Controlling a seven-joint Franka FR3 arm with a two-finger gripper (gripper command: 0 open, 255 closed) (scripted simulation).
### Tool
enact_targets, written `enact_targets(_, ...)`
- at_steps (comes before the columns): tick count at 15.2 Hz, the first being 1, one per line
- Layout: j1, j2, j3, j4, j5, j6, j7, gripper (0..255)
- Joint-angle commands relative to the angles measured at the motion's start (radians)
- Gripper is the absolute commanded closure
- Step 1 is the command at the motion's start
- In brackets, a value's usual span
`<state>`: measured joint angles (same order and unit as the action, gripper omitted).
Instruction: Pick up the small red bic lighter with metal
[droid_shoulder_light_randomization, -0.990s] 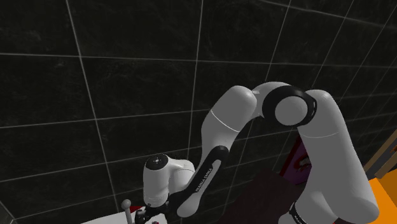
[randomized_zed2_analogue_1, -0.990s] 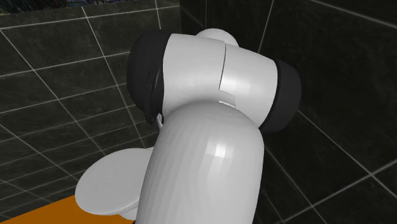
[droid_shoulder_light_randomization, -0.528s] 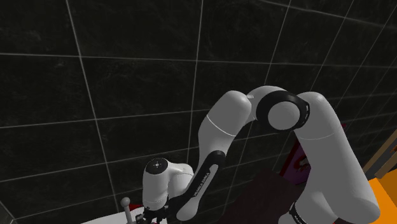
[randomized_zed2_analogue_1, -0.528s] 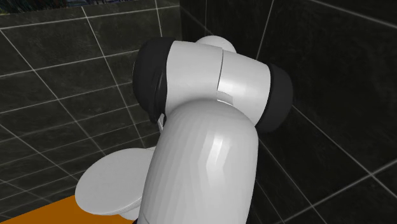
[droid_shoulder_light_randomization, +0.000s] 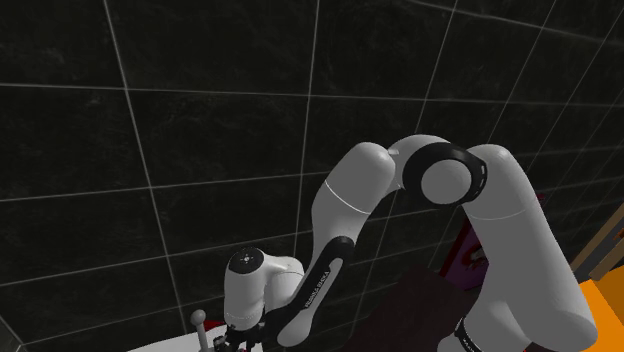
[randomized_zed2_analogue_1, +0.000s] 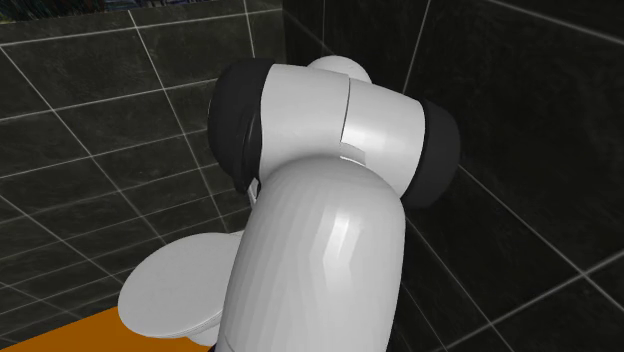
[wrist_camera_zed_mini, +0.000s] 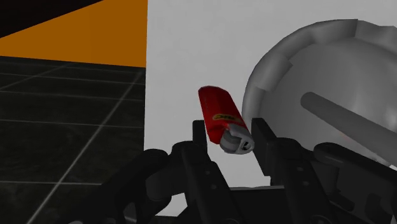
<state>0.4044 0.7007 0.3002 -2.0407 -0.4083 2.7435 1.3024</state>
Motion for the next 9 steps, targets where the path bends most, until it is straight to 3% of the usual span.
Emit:
enact_targets(1,-0.007,-0.006,0.007,-0.009,0.007,-0.016,-0.005,255)
enact_targets(9,-0.048,-0.104,0.059,-0.044,0.049,-0.082,-0.034,255)
